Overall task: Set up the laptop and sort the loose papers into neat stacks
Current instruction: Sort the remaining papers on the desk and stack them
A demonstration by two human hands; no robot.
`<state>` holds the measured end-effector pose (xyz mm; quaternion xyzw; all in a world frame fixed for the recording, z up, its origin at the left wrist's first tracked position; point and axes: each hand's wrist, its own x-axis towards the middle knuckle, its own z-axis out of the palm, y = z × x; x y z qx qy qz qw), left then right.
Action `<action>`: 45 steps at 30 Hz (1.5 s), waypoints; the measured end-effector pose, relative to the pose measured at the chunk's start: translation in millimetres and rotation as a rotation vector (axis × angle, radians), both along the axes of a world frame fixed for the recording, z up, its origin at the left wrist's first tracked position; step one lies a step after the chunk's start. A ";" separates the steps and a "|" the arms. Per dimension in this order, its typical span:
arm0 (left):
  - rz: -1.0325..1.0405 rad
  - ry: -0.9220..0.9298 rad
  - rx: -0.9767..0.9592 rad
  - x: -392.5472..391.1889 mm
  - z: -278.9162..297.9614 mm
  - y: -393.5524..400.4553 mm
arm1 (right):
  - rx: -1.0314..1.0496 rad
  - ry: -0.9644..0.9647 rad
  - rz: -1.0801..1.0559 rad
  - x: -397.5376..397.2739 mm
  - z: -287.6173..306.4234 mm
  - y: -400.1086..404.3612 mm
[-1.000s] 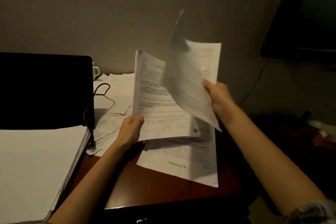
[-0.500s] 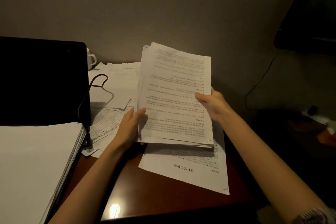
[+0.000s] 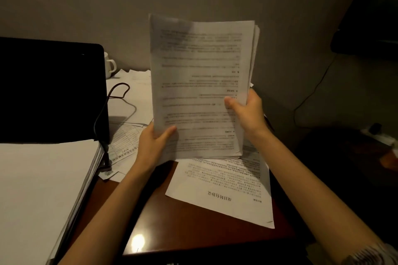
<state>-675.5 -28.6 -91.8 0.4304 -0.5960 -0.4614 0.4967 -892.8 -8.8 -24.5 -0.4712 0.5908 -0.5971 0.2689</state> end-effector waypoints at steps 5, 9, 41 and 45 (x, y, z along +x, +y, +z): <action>0.176 -0.084 -0.060 -3.1 -8.7 -5.8 | 0.330 0.360 0.221 -7.1 -14.2 30.6; 0.217 -0.033 -0.007 -1.3 -12.2 -12.5 | 0.443 0.696 0.398 -16.8 -49.1 84.3; 0.187 -0.176 -0.144 -6.1 -9.2 0.3 | -0.239 0.274 -0.500 -6.3 2.9 140.7; 0.175 -0.150 -0.098 -5.5 -8.9 1.8 | -0.378 0.325 -0.490 39.9 34.1 113.8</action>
